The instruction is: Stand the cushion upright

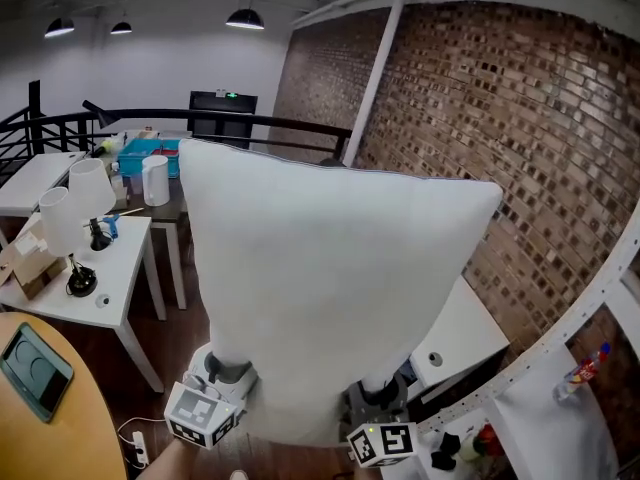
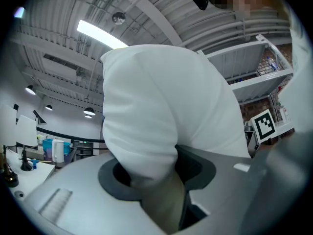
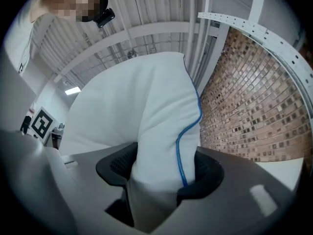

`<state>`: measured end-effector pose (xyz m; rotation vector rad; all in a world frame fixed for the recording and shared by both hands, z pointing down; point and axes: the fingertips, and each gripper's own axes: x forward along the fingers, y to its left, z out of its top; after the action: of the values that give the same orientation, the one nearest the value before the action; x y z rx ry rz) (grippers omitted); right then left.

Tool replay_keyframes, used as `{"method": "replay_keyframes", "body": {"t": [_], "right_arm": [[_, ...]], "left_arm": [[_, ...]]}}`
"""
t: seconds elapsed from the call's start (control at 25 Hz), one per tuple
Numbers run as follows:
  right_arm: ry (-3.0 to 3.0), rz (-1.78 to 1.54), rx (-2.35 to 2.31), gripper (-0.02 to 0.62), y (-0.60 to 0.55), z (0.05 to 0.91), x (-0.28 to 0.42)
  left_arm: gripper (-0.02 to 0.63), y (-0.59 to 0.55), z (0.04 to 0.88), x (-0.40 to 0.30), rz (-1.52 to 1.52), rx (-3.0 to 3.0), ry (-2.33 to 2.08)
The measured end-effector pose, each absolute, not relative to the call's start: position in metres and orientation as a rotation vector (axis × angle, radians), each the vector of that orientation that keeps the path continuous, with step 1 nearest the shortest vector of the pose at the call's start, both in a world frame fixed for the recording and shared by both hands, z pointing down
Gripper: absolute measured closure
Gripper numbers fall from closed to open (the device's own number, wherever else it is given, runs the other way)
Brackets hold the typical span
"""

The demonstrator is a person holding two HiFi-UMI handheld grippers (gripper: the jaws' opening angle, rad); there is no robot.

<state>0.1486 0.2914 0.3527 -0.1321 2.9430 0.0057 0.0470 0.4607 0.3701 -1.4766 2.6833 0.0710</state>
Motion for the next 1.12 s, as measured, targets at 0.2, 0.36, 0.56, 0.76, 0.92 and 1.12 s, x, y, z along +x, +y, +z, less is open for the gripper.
{"method": "replay_keyframes", "body": {"t": [0.2, 0.36, 0.56, 0.76, 0.92, 1.12], "right_arm": [[2.921, -0.006, -0.152, 0.337, 0.290, 0.356, 0.117], [2.907, -0.023, -0.192, 0.337, 0.285, 0.361, 0.099], [2.903, -0.023, -0.227, 0.337, 0.270, 0.362, 0.084], [2.894, -0.025, -0.265, 0.337, 0.242, 0.366, 0.070], [2.900, -0.028, -0.287, 0.336, 0.216, 0.373, 0.054], [2.888, -0.035, -0.317, 0.337, 0.167, 0.375, 0.030]], "left_arm": [[0.405, 0.460, 0.369, 0.013, 0.075, -1.489, 2.664], [0.405, 0.454, 0.371, -0.010, 0.061, -1.514, 2.645], [0.404, 0.436, 0.370, -0.029, 0.051, -1.545, 2.623], [0.404, 0.406, 0.372, -0.047, 0.040, -1.578, 2.602], [0.405, 0.377, 0.378, -0.066, 0.025, -1.606, 2.598], [0.405, 0.325, 0.377, -0.093, -0.001, -1.639, 2.581]]}}
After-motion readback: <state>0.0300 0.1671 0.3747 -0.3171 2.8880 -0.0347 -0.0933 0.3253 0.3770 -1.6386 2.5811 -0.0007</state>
